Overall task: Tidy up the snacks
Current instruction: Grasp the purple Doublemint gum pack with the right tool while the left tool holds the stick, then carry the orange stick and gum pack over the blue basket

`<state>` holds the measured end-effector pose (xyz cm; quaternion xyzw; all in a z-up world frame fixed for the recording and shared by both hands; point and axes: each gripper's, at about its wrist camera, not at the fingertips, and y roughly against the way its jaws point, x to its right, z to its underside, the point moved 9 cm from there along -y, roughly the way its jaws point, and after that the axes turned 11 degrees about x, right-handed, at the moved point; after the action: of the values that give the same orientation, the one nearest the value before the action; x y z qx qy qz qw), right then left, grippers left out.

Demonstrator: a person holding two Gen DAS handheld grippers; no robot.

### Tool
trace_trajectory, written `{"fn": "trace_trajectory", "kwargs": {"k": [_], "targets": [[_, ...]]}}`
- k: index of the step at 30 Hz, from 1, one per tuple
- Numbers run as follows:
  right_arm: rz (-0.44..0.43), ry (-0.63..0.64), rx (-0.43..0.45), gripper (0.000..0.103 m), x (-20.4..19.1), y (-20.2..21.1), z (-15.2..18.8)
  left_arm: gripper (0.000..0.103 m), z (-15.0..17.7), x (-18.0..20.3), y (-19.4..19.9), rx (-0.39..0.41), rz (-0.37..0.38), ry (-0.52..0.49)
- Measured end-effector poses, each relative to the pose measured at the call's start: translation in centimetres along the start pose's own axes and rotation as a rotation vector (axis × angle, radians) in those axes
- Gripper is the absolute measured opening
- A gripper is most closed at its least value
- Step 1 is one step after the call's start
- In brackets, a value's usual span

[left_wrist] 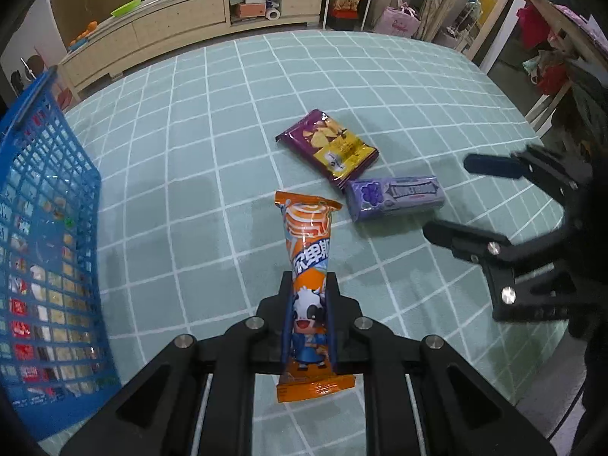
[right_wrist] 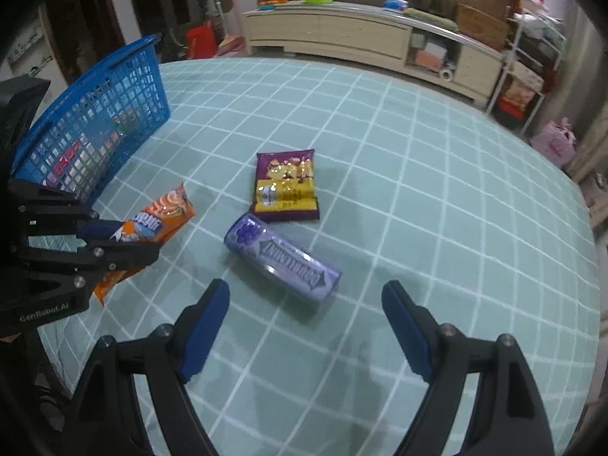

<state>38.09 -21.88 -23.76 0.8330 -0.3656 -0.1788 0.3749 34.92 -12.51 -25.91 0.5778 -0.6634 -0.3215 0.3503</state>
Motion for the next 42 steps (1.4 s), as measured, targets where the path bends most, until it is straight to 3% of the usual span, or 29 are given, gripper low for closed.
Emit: {"fn": "trace_trajectory", "kwargs": {"k": [9, 11, 12, 14, 17, 23, 30, 34, 42], "targets": [[-0.133, 0.100, 0.010, 0.084, -1.1, -2.2, -1.4, 0.013, -0.4, -1.4, -2.5, 0.003, -0.003, 0.034], [-0.169, 0.095, -0.004, 0.069, -1.5, -2.8, -1.4, 0.013, -0.5, -1.4, -2.7, 0.010, 0.001, 0.034], [-0.179, 0.093, -0.019, 0.068, -1.7, -3.1, -1.2, 0.013, -0.4, -1.4, -2.7, 0.007, 0.004, 0.032], [-0.211, 0.089, -0.030, 0.057, -2.2, -3.3, -0.9, 0.013, -0.3, -1.4, -2.8, 0.002, 0.013, 0.027], [-0.207, 0.127, -0.032, 0.045, -3.0, -3.1, -0.6, 0.013, -0.1, -2.0, -2.9, -0.001, 0.007, 0.038], [-0.143, 0.134, -0.042, 0.035, -3.7, -2.3, 0.3, 0.012, 0.3, -2.2, -2.4, -0.004, 0.025, 0.057], [-0.092, 0.039, -0.039, 0.035, -4.1, -0.2, 0.8, 0.011, -0.4, -1.7, 0.7, 0.054, 0.046, -0.002], [-0.072, -0.022, -0.008, 0.035, -4.8, 2.5, -0.3, 0.011, -1.0, -1.7, 3.2, 0.087, 0.058, -0.010], [-0.014, -0.024, 0.069, 0.035, -8.7, 8.1, -3.8, 0.011, -1.6, -3.9, 9.2, 0.173, 0.049, 0.019]]}}
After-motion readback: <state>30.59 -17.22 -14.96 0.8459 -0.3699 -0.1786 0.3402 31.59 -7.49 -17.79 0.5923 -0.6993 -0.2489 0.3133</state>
